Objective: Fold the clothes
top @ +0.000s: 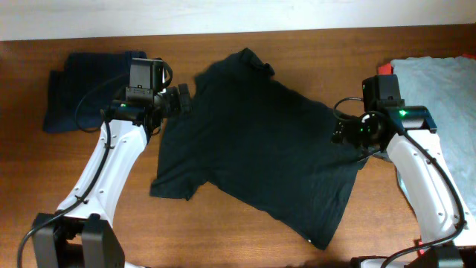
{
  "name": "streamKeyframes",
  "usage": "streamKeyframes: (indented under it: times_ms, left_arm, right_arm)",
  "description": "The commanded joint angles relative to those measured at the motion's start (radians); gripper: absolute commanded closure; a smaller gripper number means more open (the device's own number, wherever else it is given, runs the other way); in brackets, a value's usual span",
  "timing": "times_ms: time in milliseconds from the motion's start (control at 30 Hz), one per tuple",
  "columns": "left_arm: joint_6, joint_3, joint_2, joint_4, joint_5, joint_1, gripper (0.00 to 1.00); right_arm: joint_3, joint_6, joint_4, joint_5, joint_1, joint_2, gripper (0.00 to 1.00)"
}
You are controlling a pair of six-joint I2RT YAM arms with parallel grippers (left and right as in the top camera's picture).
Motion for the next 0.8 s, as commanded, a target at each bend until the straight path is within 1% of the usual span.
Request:
streamKeyframes:
  times_ms: [0,133,167,200,233,267,400,500,533,567,767]
  left_arm:
    - [0.019,0.0,0.003,0.002,0.014,0.006,0.01]
    - [0.019,0.0,0.003,0.002,0.014,0.006,0.01]
    - [0.019,0.0,0.003,0.002,0.014,0.006,0.01]
    - [0.019,0.0,0.003,0.002,0.015,0.006,0.01]
    - [0.019,0.0,0.003,0.002,0.014,0.006,0.01]
    - [0.019,0.0,0.003,0.002,0.014,0.006,0.01]
    - [0.019,0.0,0.003,0.002,0.014,0.006,0.01]
    - [0.019,0.0,0.003,0.002,0.014,0.006,0.01]
    - [0.019,0.0,0.003,0.002,0.014,0.006,0.01]
    - [0.019,0.0,0.003,0.002,0.014,0.006,0.01]
    - [0.019,0.0,0.003,0.002,0.014,0.006,0.01]
  right_arm:
    - [0.016,0.005,0.083,0.011,-0.006,-0.002,0.01]
    - [0.016,-0.001,0.194,-0.005,-0.006,-0.002,0.01]
    - [0.016,-0.042,0.218,-0.058,-0.006,-0.003,0.01]
    - [0.016,-0.147,0.285,-0.189,0.0,0.003,0.12]
    - [0.016,-0.197,0.324,-0.252,0.007,0.01,0.22]
    - [0.016,-0.229,0.367,-0.301,0.017,0.014,0.28]
    - [0.016,-0.256,0.526,-0.315,0.082,0.062,0.52]
    - [0.016,-0.284,0.64,-0.315,0.129,0.119,0.76]
    - [0.016,-0.284,0.684,-0.315,0.143,0.142,0.88]
    - [0.016,-0.284,0.737,-0.315,0.158,0.168,0.96]
    - [0.016,-0.284,1.109,-0.315,0.255,0.361,0.96]
